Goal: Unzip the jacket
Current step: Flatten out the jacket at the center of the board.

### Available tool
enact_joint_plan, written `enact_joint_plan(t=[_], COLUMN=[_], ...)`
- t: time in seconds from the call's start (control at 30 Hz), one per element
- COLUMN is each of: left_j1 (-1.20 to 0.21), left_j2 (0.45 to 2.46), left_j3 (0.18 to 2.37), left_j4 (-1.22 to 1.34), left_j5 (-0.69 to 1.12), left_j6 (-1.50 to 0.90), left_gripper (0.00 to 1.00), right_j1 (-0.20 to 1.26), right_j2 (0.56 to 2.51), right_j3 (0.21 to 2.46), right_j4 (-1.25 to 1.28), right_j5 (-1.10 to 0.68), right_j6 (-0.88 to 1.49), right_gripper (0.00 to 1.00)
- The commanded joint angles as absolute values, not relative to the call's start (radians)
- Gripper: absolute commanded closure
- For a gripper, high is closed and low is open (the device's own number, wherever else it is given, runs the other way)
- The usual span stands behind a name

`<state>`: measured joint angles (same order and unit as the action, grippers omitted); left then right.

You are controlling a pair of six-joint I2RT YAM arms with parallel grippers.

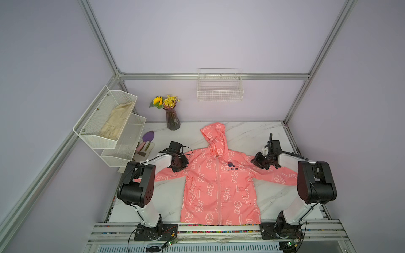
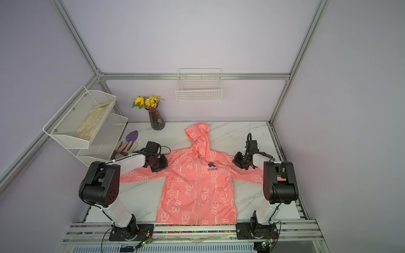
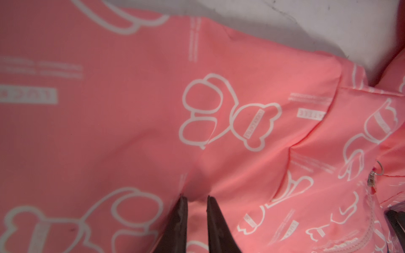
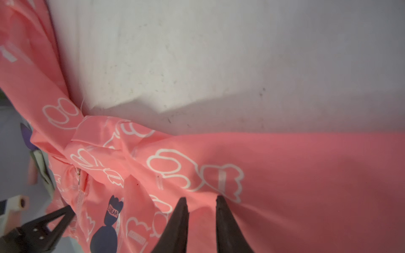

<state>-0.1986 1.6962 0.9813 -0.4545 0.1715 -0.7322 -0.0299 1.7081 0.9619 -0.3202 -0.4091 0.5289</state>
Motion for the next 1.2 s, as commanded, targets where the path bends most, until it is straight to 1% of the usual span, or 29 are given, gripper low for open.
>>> enact_joint_plan(t=[0.0,0.1,0.17,0.23,0.27,0.3,0.33,0.4,0.5,0.6,0.73,0.87,0.93,1.07,1.17], left_j1=[-0.194,-0.195,-0.196,-0.198,-0.198,-0.201,-0.204,-0.213,-0.221,-0.222,-0.222,-0.224,-0.224,-0.225,-0.225], left_j2=[1.611,1.612,1.628,1.651,1.661,1.672,1.681,1.696,1.712,1.735,1.775,1.803,1.811,1.819,1.829], left_j3=[1.003,1.109,1.175,1.236,1.257,1.281,1.297,1.325,1.351,1.369,1.388,1.402,1.404,1.41,1.414], left_j4=[-0.475,-0.508,-0.521,-0.526,-0.528,-0.532,-0.533,-0.534,-0.536,-0.535,-0.534,-0.529,-0.526,-0.524,-0.524], left_j5=[0.135,0.117,0.111,0.112,0.113,0.114,0.114,0.118,0.121,0.14,0.172,0.2,0.205,0.21,0.212], left_j6=[-0.683,-0.65,-0.639,-0.633,-0.633,-0.637,-0.641,-0.65,-0.661,-0.666,-0.686,-0.696,-0.699,-0.696,-0.697], left_gripper=[0.7,0.52,0.39,0.23,0.17,0.1,0.01,0.0,0.0,0.01,0.08,0.12,0.13,0.13,0.13], right_j1=[0.0,0.097,0.16,0.222,0.248,0.278,0.308,0.361,0.422,0.458,0.487,0.498,0.499,0.503,0.51], right_j2=[1.74,1.875,1.971,2.063,2.1,2.145,2.184,2.237,2.273,2.301,2.348,2.399,2.419,2.47,2.497], right_j3=[1.151,1.423,1.587,1.726,1.78,1.847,1.901,1.97,1.986,1.983,2.013,2.068,2.093,2.161,2.196], right_j4=[-0.334,-0.446,-0.505,-0.517,-0.524,-0.544,-0.558,-0.579,-0.554,-0.54,-0.567,-0.605,-0.62,-0.667,-0.69], right_j5=[-0.408,-0.345,-0.321,-0.281,-0.272,-0.258,-0.237,-0.195,-0.158,-0.138,-0.069,0.018,0.052,0.063,0.055], right_j6=[0.425,0.317,0.277,0.269,0.261,0.247,0.236,0.204,0.185,0.185,0.161,0.152,0.152,0.131,0.116], right_gripper=[0.58,0.48,0.45,0.42,0.41,0.39,0.36,0.32,0.33,0.37,0.42,0.46,0.5,0.57,0.58])
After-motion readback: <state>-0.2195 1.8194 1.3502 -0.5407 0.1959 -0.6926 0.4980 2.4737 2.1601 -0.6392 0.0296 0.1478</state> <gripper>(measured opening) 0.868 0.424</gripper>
